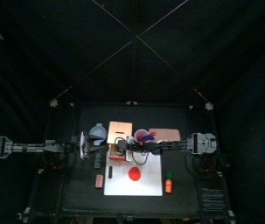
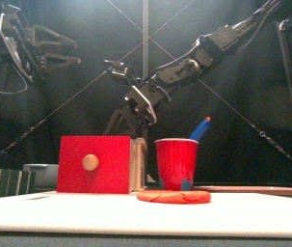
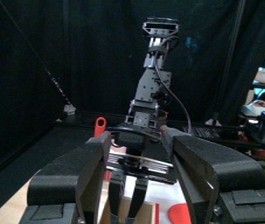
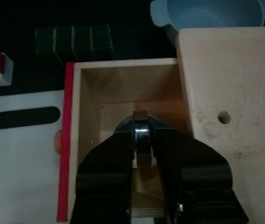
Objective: Get the cutter from the drawer then cut the dough then place the extra dough in the bowl
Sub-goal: Place the cutter on the board
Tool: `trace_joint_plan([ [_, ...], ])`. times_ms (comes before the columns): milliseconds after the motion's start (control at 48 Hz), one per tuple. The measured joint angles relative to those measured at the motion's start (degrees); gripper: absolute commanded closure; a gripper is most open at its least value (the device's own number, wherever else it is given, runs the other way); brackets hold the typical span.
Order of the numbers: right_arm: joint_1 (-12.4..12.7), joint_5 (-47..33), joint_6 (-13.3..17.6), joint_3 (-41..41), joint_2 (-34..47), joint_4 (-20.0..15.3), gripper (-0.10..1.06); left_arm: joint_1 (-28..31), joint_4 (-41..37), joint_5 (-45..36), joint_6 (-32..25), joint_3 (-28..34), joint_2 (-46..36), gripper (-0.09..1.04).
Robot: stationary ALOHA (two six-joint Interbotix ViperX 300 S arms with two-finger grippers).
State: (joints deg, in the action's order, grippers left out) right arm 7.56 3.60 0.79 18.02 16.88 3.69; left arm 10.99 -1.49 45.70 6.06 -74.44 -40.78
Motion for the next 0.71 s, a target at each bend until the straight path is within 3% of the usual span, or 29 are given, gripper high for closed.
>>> trace_joint_plan([
  [354, -0.9, 1.4, 0.1, -0.9, 0.0, -0.6, 0.44, 0.3, 0.3, 0.0, 0.0, -0.4, -0.4, 0.09],
  [708, -1.8, 2.1, 0.0, -1.7, -4.4, 1.8, 0.44, 0.3, 0.4, 0.0, 0.0, -0.4, -0.4, 0.09],
])
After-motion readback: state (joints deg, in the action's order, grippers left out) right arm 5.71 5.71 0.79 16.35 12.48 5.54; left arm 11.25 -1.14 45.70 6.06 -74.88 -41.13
